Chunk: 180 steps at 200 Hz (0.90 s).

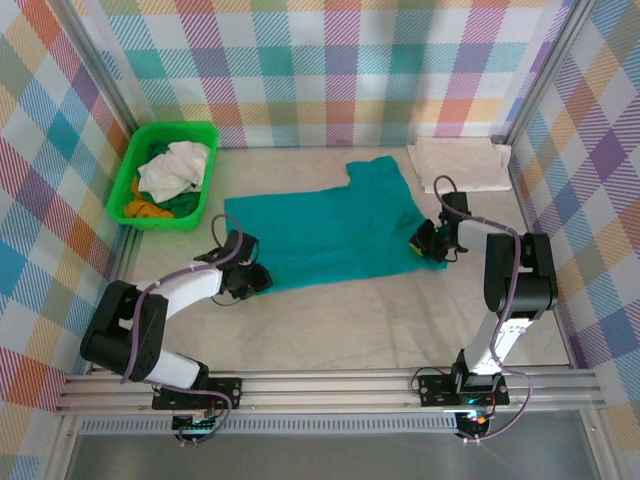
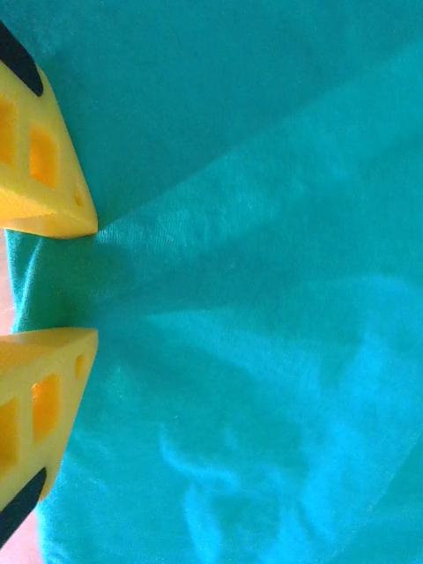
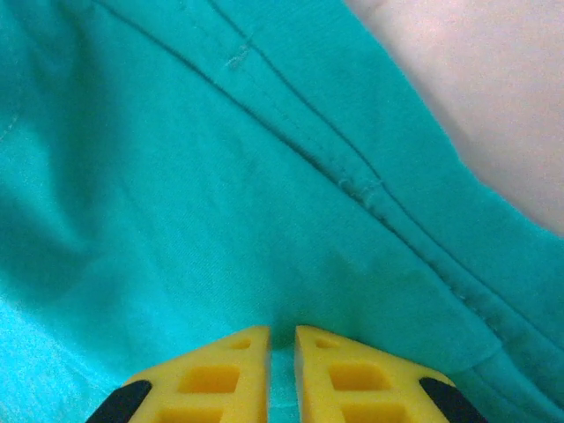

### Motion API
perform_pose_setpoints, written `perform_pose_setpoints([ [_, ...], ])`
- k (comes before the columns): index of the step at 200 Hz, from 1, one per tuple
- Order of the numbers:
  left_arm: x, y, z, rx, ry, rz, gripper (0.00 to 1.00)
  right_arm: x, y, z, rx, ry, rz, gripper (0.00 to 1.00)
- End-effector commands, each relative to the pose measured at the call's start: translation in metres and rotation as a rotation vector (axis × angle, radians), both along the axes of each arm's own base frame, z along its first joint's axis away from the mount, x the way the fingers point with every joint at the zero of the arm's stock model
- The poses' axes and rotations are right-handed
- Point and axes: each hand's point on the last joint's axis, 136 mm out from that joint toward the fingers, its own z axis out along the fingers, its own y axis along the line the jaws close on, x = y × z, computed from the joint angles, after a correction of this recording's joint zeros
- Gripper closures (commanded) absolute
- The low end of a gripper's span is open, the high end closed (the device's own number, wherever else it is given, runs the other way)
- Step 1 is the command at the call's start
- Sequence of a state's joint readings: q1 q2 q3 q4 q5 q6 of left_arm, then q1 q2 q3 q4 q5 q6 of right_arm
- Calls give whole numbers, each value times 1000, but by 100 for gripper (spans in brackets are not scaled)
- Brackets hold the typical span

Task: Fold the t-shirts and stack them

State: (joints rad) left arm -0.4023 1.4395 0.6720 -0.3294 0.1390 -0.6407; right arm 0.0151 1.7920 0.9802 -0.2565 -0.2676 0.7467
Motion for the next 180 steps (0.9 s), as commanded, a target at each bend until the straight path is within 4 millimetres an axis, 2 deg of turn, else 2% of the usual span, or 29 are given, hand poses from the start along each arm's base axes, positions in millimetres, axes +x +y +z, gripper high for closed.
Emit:
perform_pose_setpoints([
  [1,-48,-5,-1,22,170,-42,66,-8,-12,-2,-53,49,19,82],
  [35,-29,-1,56,66,43,-80,63,12,-13,50,-125,-58,55,80],
  [45,-23,-3,67,58,12,-80,61,18,-5,71,-186,-111,100,79],
  [56,-17,-4,71,58,-12,-81,61,26,12,91,-237,-157,178,78],
  [72,-8,-1,63,86,-23,-74,61,33,42,102,-292,-162,295,76],
  [105,3,1,33,129,20,-62,64,46,77,96,-389,-137,388,71],
  [139,5,2,18,155,46,-65,64,54,87,78,-461,-72,439,61],
  [180,5,5,8,179,62,-67,64,55,95,51,-514,16,488,59],
])
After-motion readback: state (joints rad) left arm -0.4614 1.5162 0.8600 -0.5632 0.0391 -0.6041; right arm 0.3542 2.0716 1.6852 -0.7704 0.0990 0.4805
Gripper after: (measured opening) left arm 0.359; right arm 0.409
